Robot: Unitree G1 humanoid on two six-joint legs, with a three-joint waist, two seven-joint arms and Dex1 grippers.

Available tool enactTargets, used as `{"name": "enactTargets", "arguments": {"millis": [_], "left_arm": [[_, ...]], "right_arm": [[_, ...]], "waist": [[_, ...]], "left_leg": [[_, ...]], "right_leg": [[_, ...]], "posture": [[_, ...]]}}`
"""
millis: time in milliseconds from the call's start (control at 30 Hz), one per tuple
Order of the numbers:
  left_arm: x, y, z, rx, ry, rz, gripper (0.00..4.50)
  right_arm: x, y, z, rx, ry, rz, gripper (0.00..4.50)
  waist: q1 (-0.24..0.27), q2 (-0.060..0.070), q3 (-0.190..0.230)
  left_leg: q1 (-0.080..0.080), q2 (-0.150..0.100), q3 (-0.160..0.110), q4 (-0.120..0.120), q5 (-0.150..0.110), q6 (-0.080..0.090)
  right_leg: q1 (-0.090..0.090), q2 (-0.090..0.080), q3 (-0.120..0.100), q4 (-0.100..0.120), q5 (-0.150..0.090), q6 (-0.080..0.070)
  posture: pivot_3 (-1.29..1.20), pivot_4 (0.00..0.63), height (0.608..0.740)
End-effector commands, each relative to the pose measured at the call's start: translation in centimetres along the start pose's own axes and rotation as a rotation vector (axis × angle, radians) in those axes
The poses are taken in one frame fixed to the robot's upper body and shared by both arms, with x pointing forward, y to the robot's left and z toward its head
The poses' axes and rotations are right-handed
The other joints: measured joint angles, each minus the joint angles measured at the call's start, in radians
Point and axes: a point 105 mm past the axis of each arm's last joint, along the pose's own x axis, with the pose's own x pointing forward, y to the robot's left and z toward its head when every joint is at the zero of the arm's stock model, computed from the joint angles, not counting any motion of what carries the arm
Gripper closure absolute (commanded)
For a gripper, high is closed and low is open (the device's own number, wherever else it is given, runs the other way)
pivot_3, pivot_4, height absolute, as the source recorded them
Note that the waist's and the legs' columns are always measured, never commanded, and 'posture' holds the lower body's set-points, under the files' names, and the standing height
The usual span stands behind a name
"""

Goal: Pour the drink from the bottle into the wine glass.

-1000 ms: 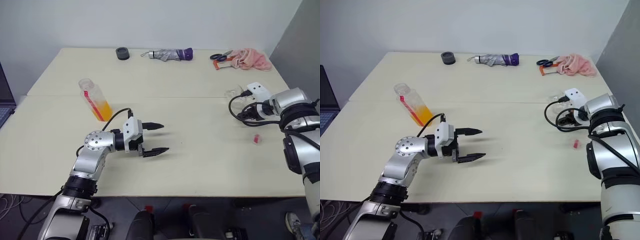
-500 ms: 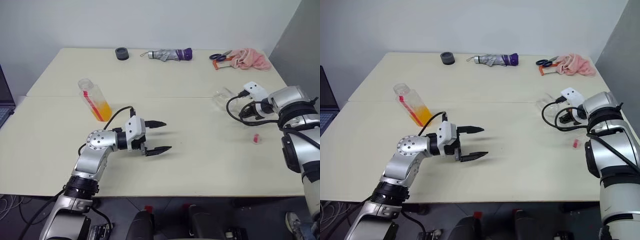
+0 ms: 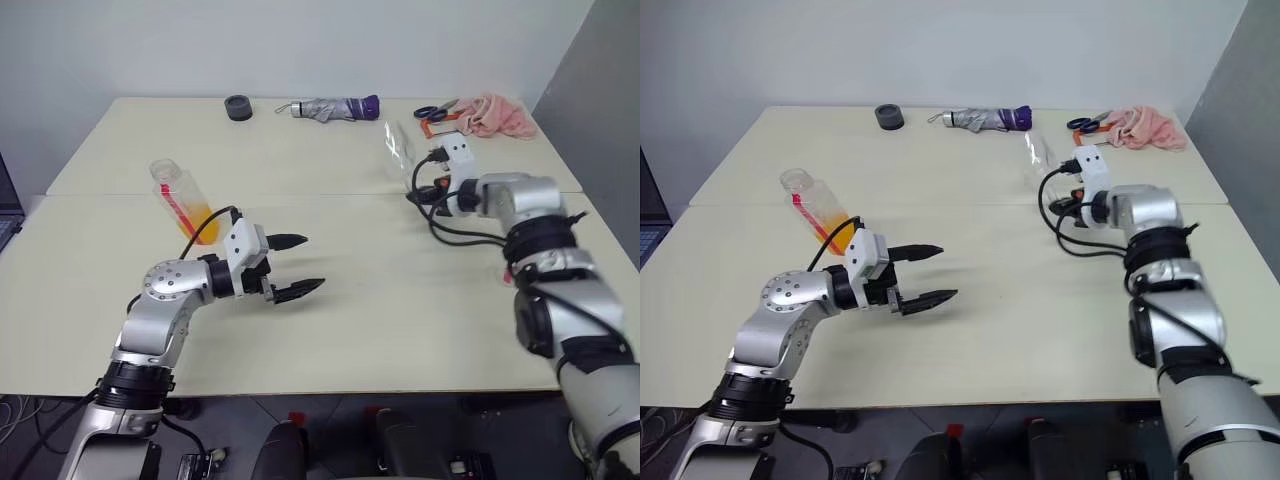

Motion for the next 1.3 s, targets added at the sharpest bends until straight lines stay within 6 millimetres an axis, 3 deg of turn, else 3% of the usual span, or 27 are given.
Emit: {"name": "enactTargets", "arguments": {"millis": [33,167,400,667,933,1000,1300], "left_arm": [[-0.6,0.2,1.1,0.034,-0.022,0.021,0.00],[-0.9,0.2,1.1,0.032,-0.013,0.022,0.00],[-1.3,0.2,1.1,0.032,0.001,0.014,0.00],[-1.8,0.0,0.3,0.012,0.034,-0.002,0.00],[-2.2,-0.2,-0.1,0.002,0.049,0.000,0.00],[-2.3,-0.1,-0.2,0.002,0.053,-0.001,0.00],[-2.5,0.2,-0.1,0.008,0.049,0.024,0.00]], "right_arm": [[0.1,0.4,1.2,-0.066,-0.143,-0.084,4.40],[1.0,2.2,-1.3,-0.067,-0.143,-0.102,4.40],[0.5,3.8,-4.5,-0.004,-0.101,-0.106,4.40],[-1.7,5.0,-10.8,0.107,0.033,-0.128,4.40],[-3.6,6.8,-14.6,0.080,0.100,-0.113,4.40],[-3.8,7.0,-14.8,0.061,0.086,-0.107,4.40],[-3.2,6.9,-11.4,0.026,-0.122,-0.074,4.40]], "waist": [[0.002,0.000,0.000],[0.007,0.000,0.000],[0.007,0.000,0.000],[0.010,-0.001,-0.003],[0.009,-0.011,-0.016],[0.009,-0.011,-0.017],[0.009,-0.012,-0.018]], "left_leg": [[0.000,0.000,0.000,0.000,0.000,0.000],[0.000,0.000,0.000,0.000,0.000,0.000],[0.001,0.001,0.000,0.000,0.000,0.000],[0.003,0.000,-0.002,0.000,0.000,0.000],[0.006,0.000,-0.001,-0.001,0.000,0.000],[0.008,0.000,0.000,0.000,0.000,0.000],[0.008,0.000,0.000,-0.001,0.000,0.000]], "right_leg": [[0.000,0.000,0.000,0.000,0.000,0.000],[0.000,0.000,0.000,0.000,0.000,0.000],[0.000,0.001,0.000,0.001,0.000,0.000],[0.003,0.001,-0.001,0.000,0.000,0.000],[0.006,0.002,-0.001,-0.001,0.000,0.000],[0.006,0.003,0.000,0.000,0.000,0.000],[0.006,0.007,0.000,-0.001,-0.001,0.000]], "posture": [[0.00,0.150,0.740],[0.00,0.150,0.740],[0.00,0.150,0.740],[0.00,0.150,0.740],[0.00,0.150,0.740],[0.00,0.150,0.740],[0.00,0.150,0.740]]}}
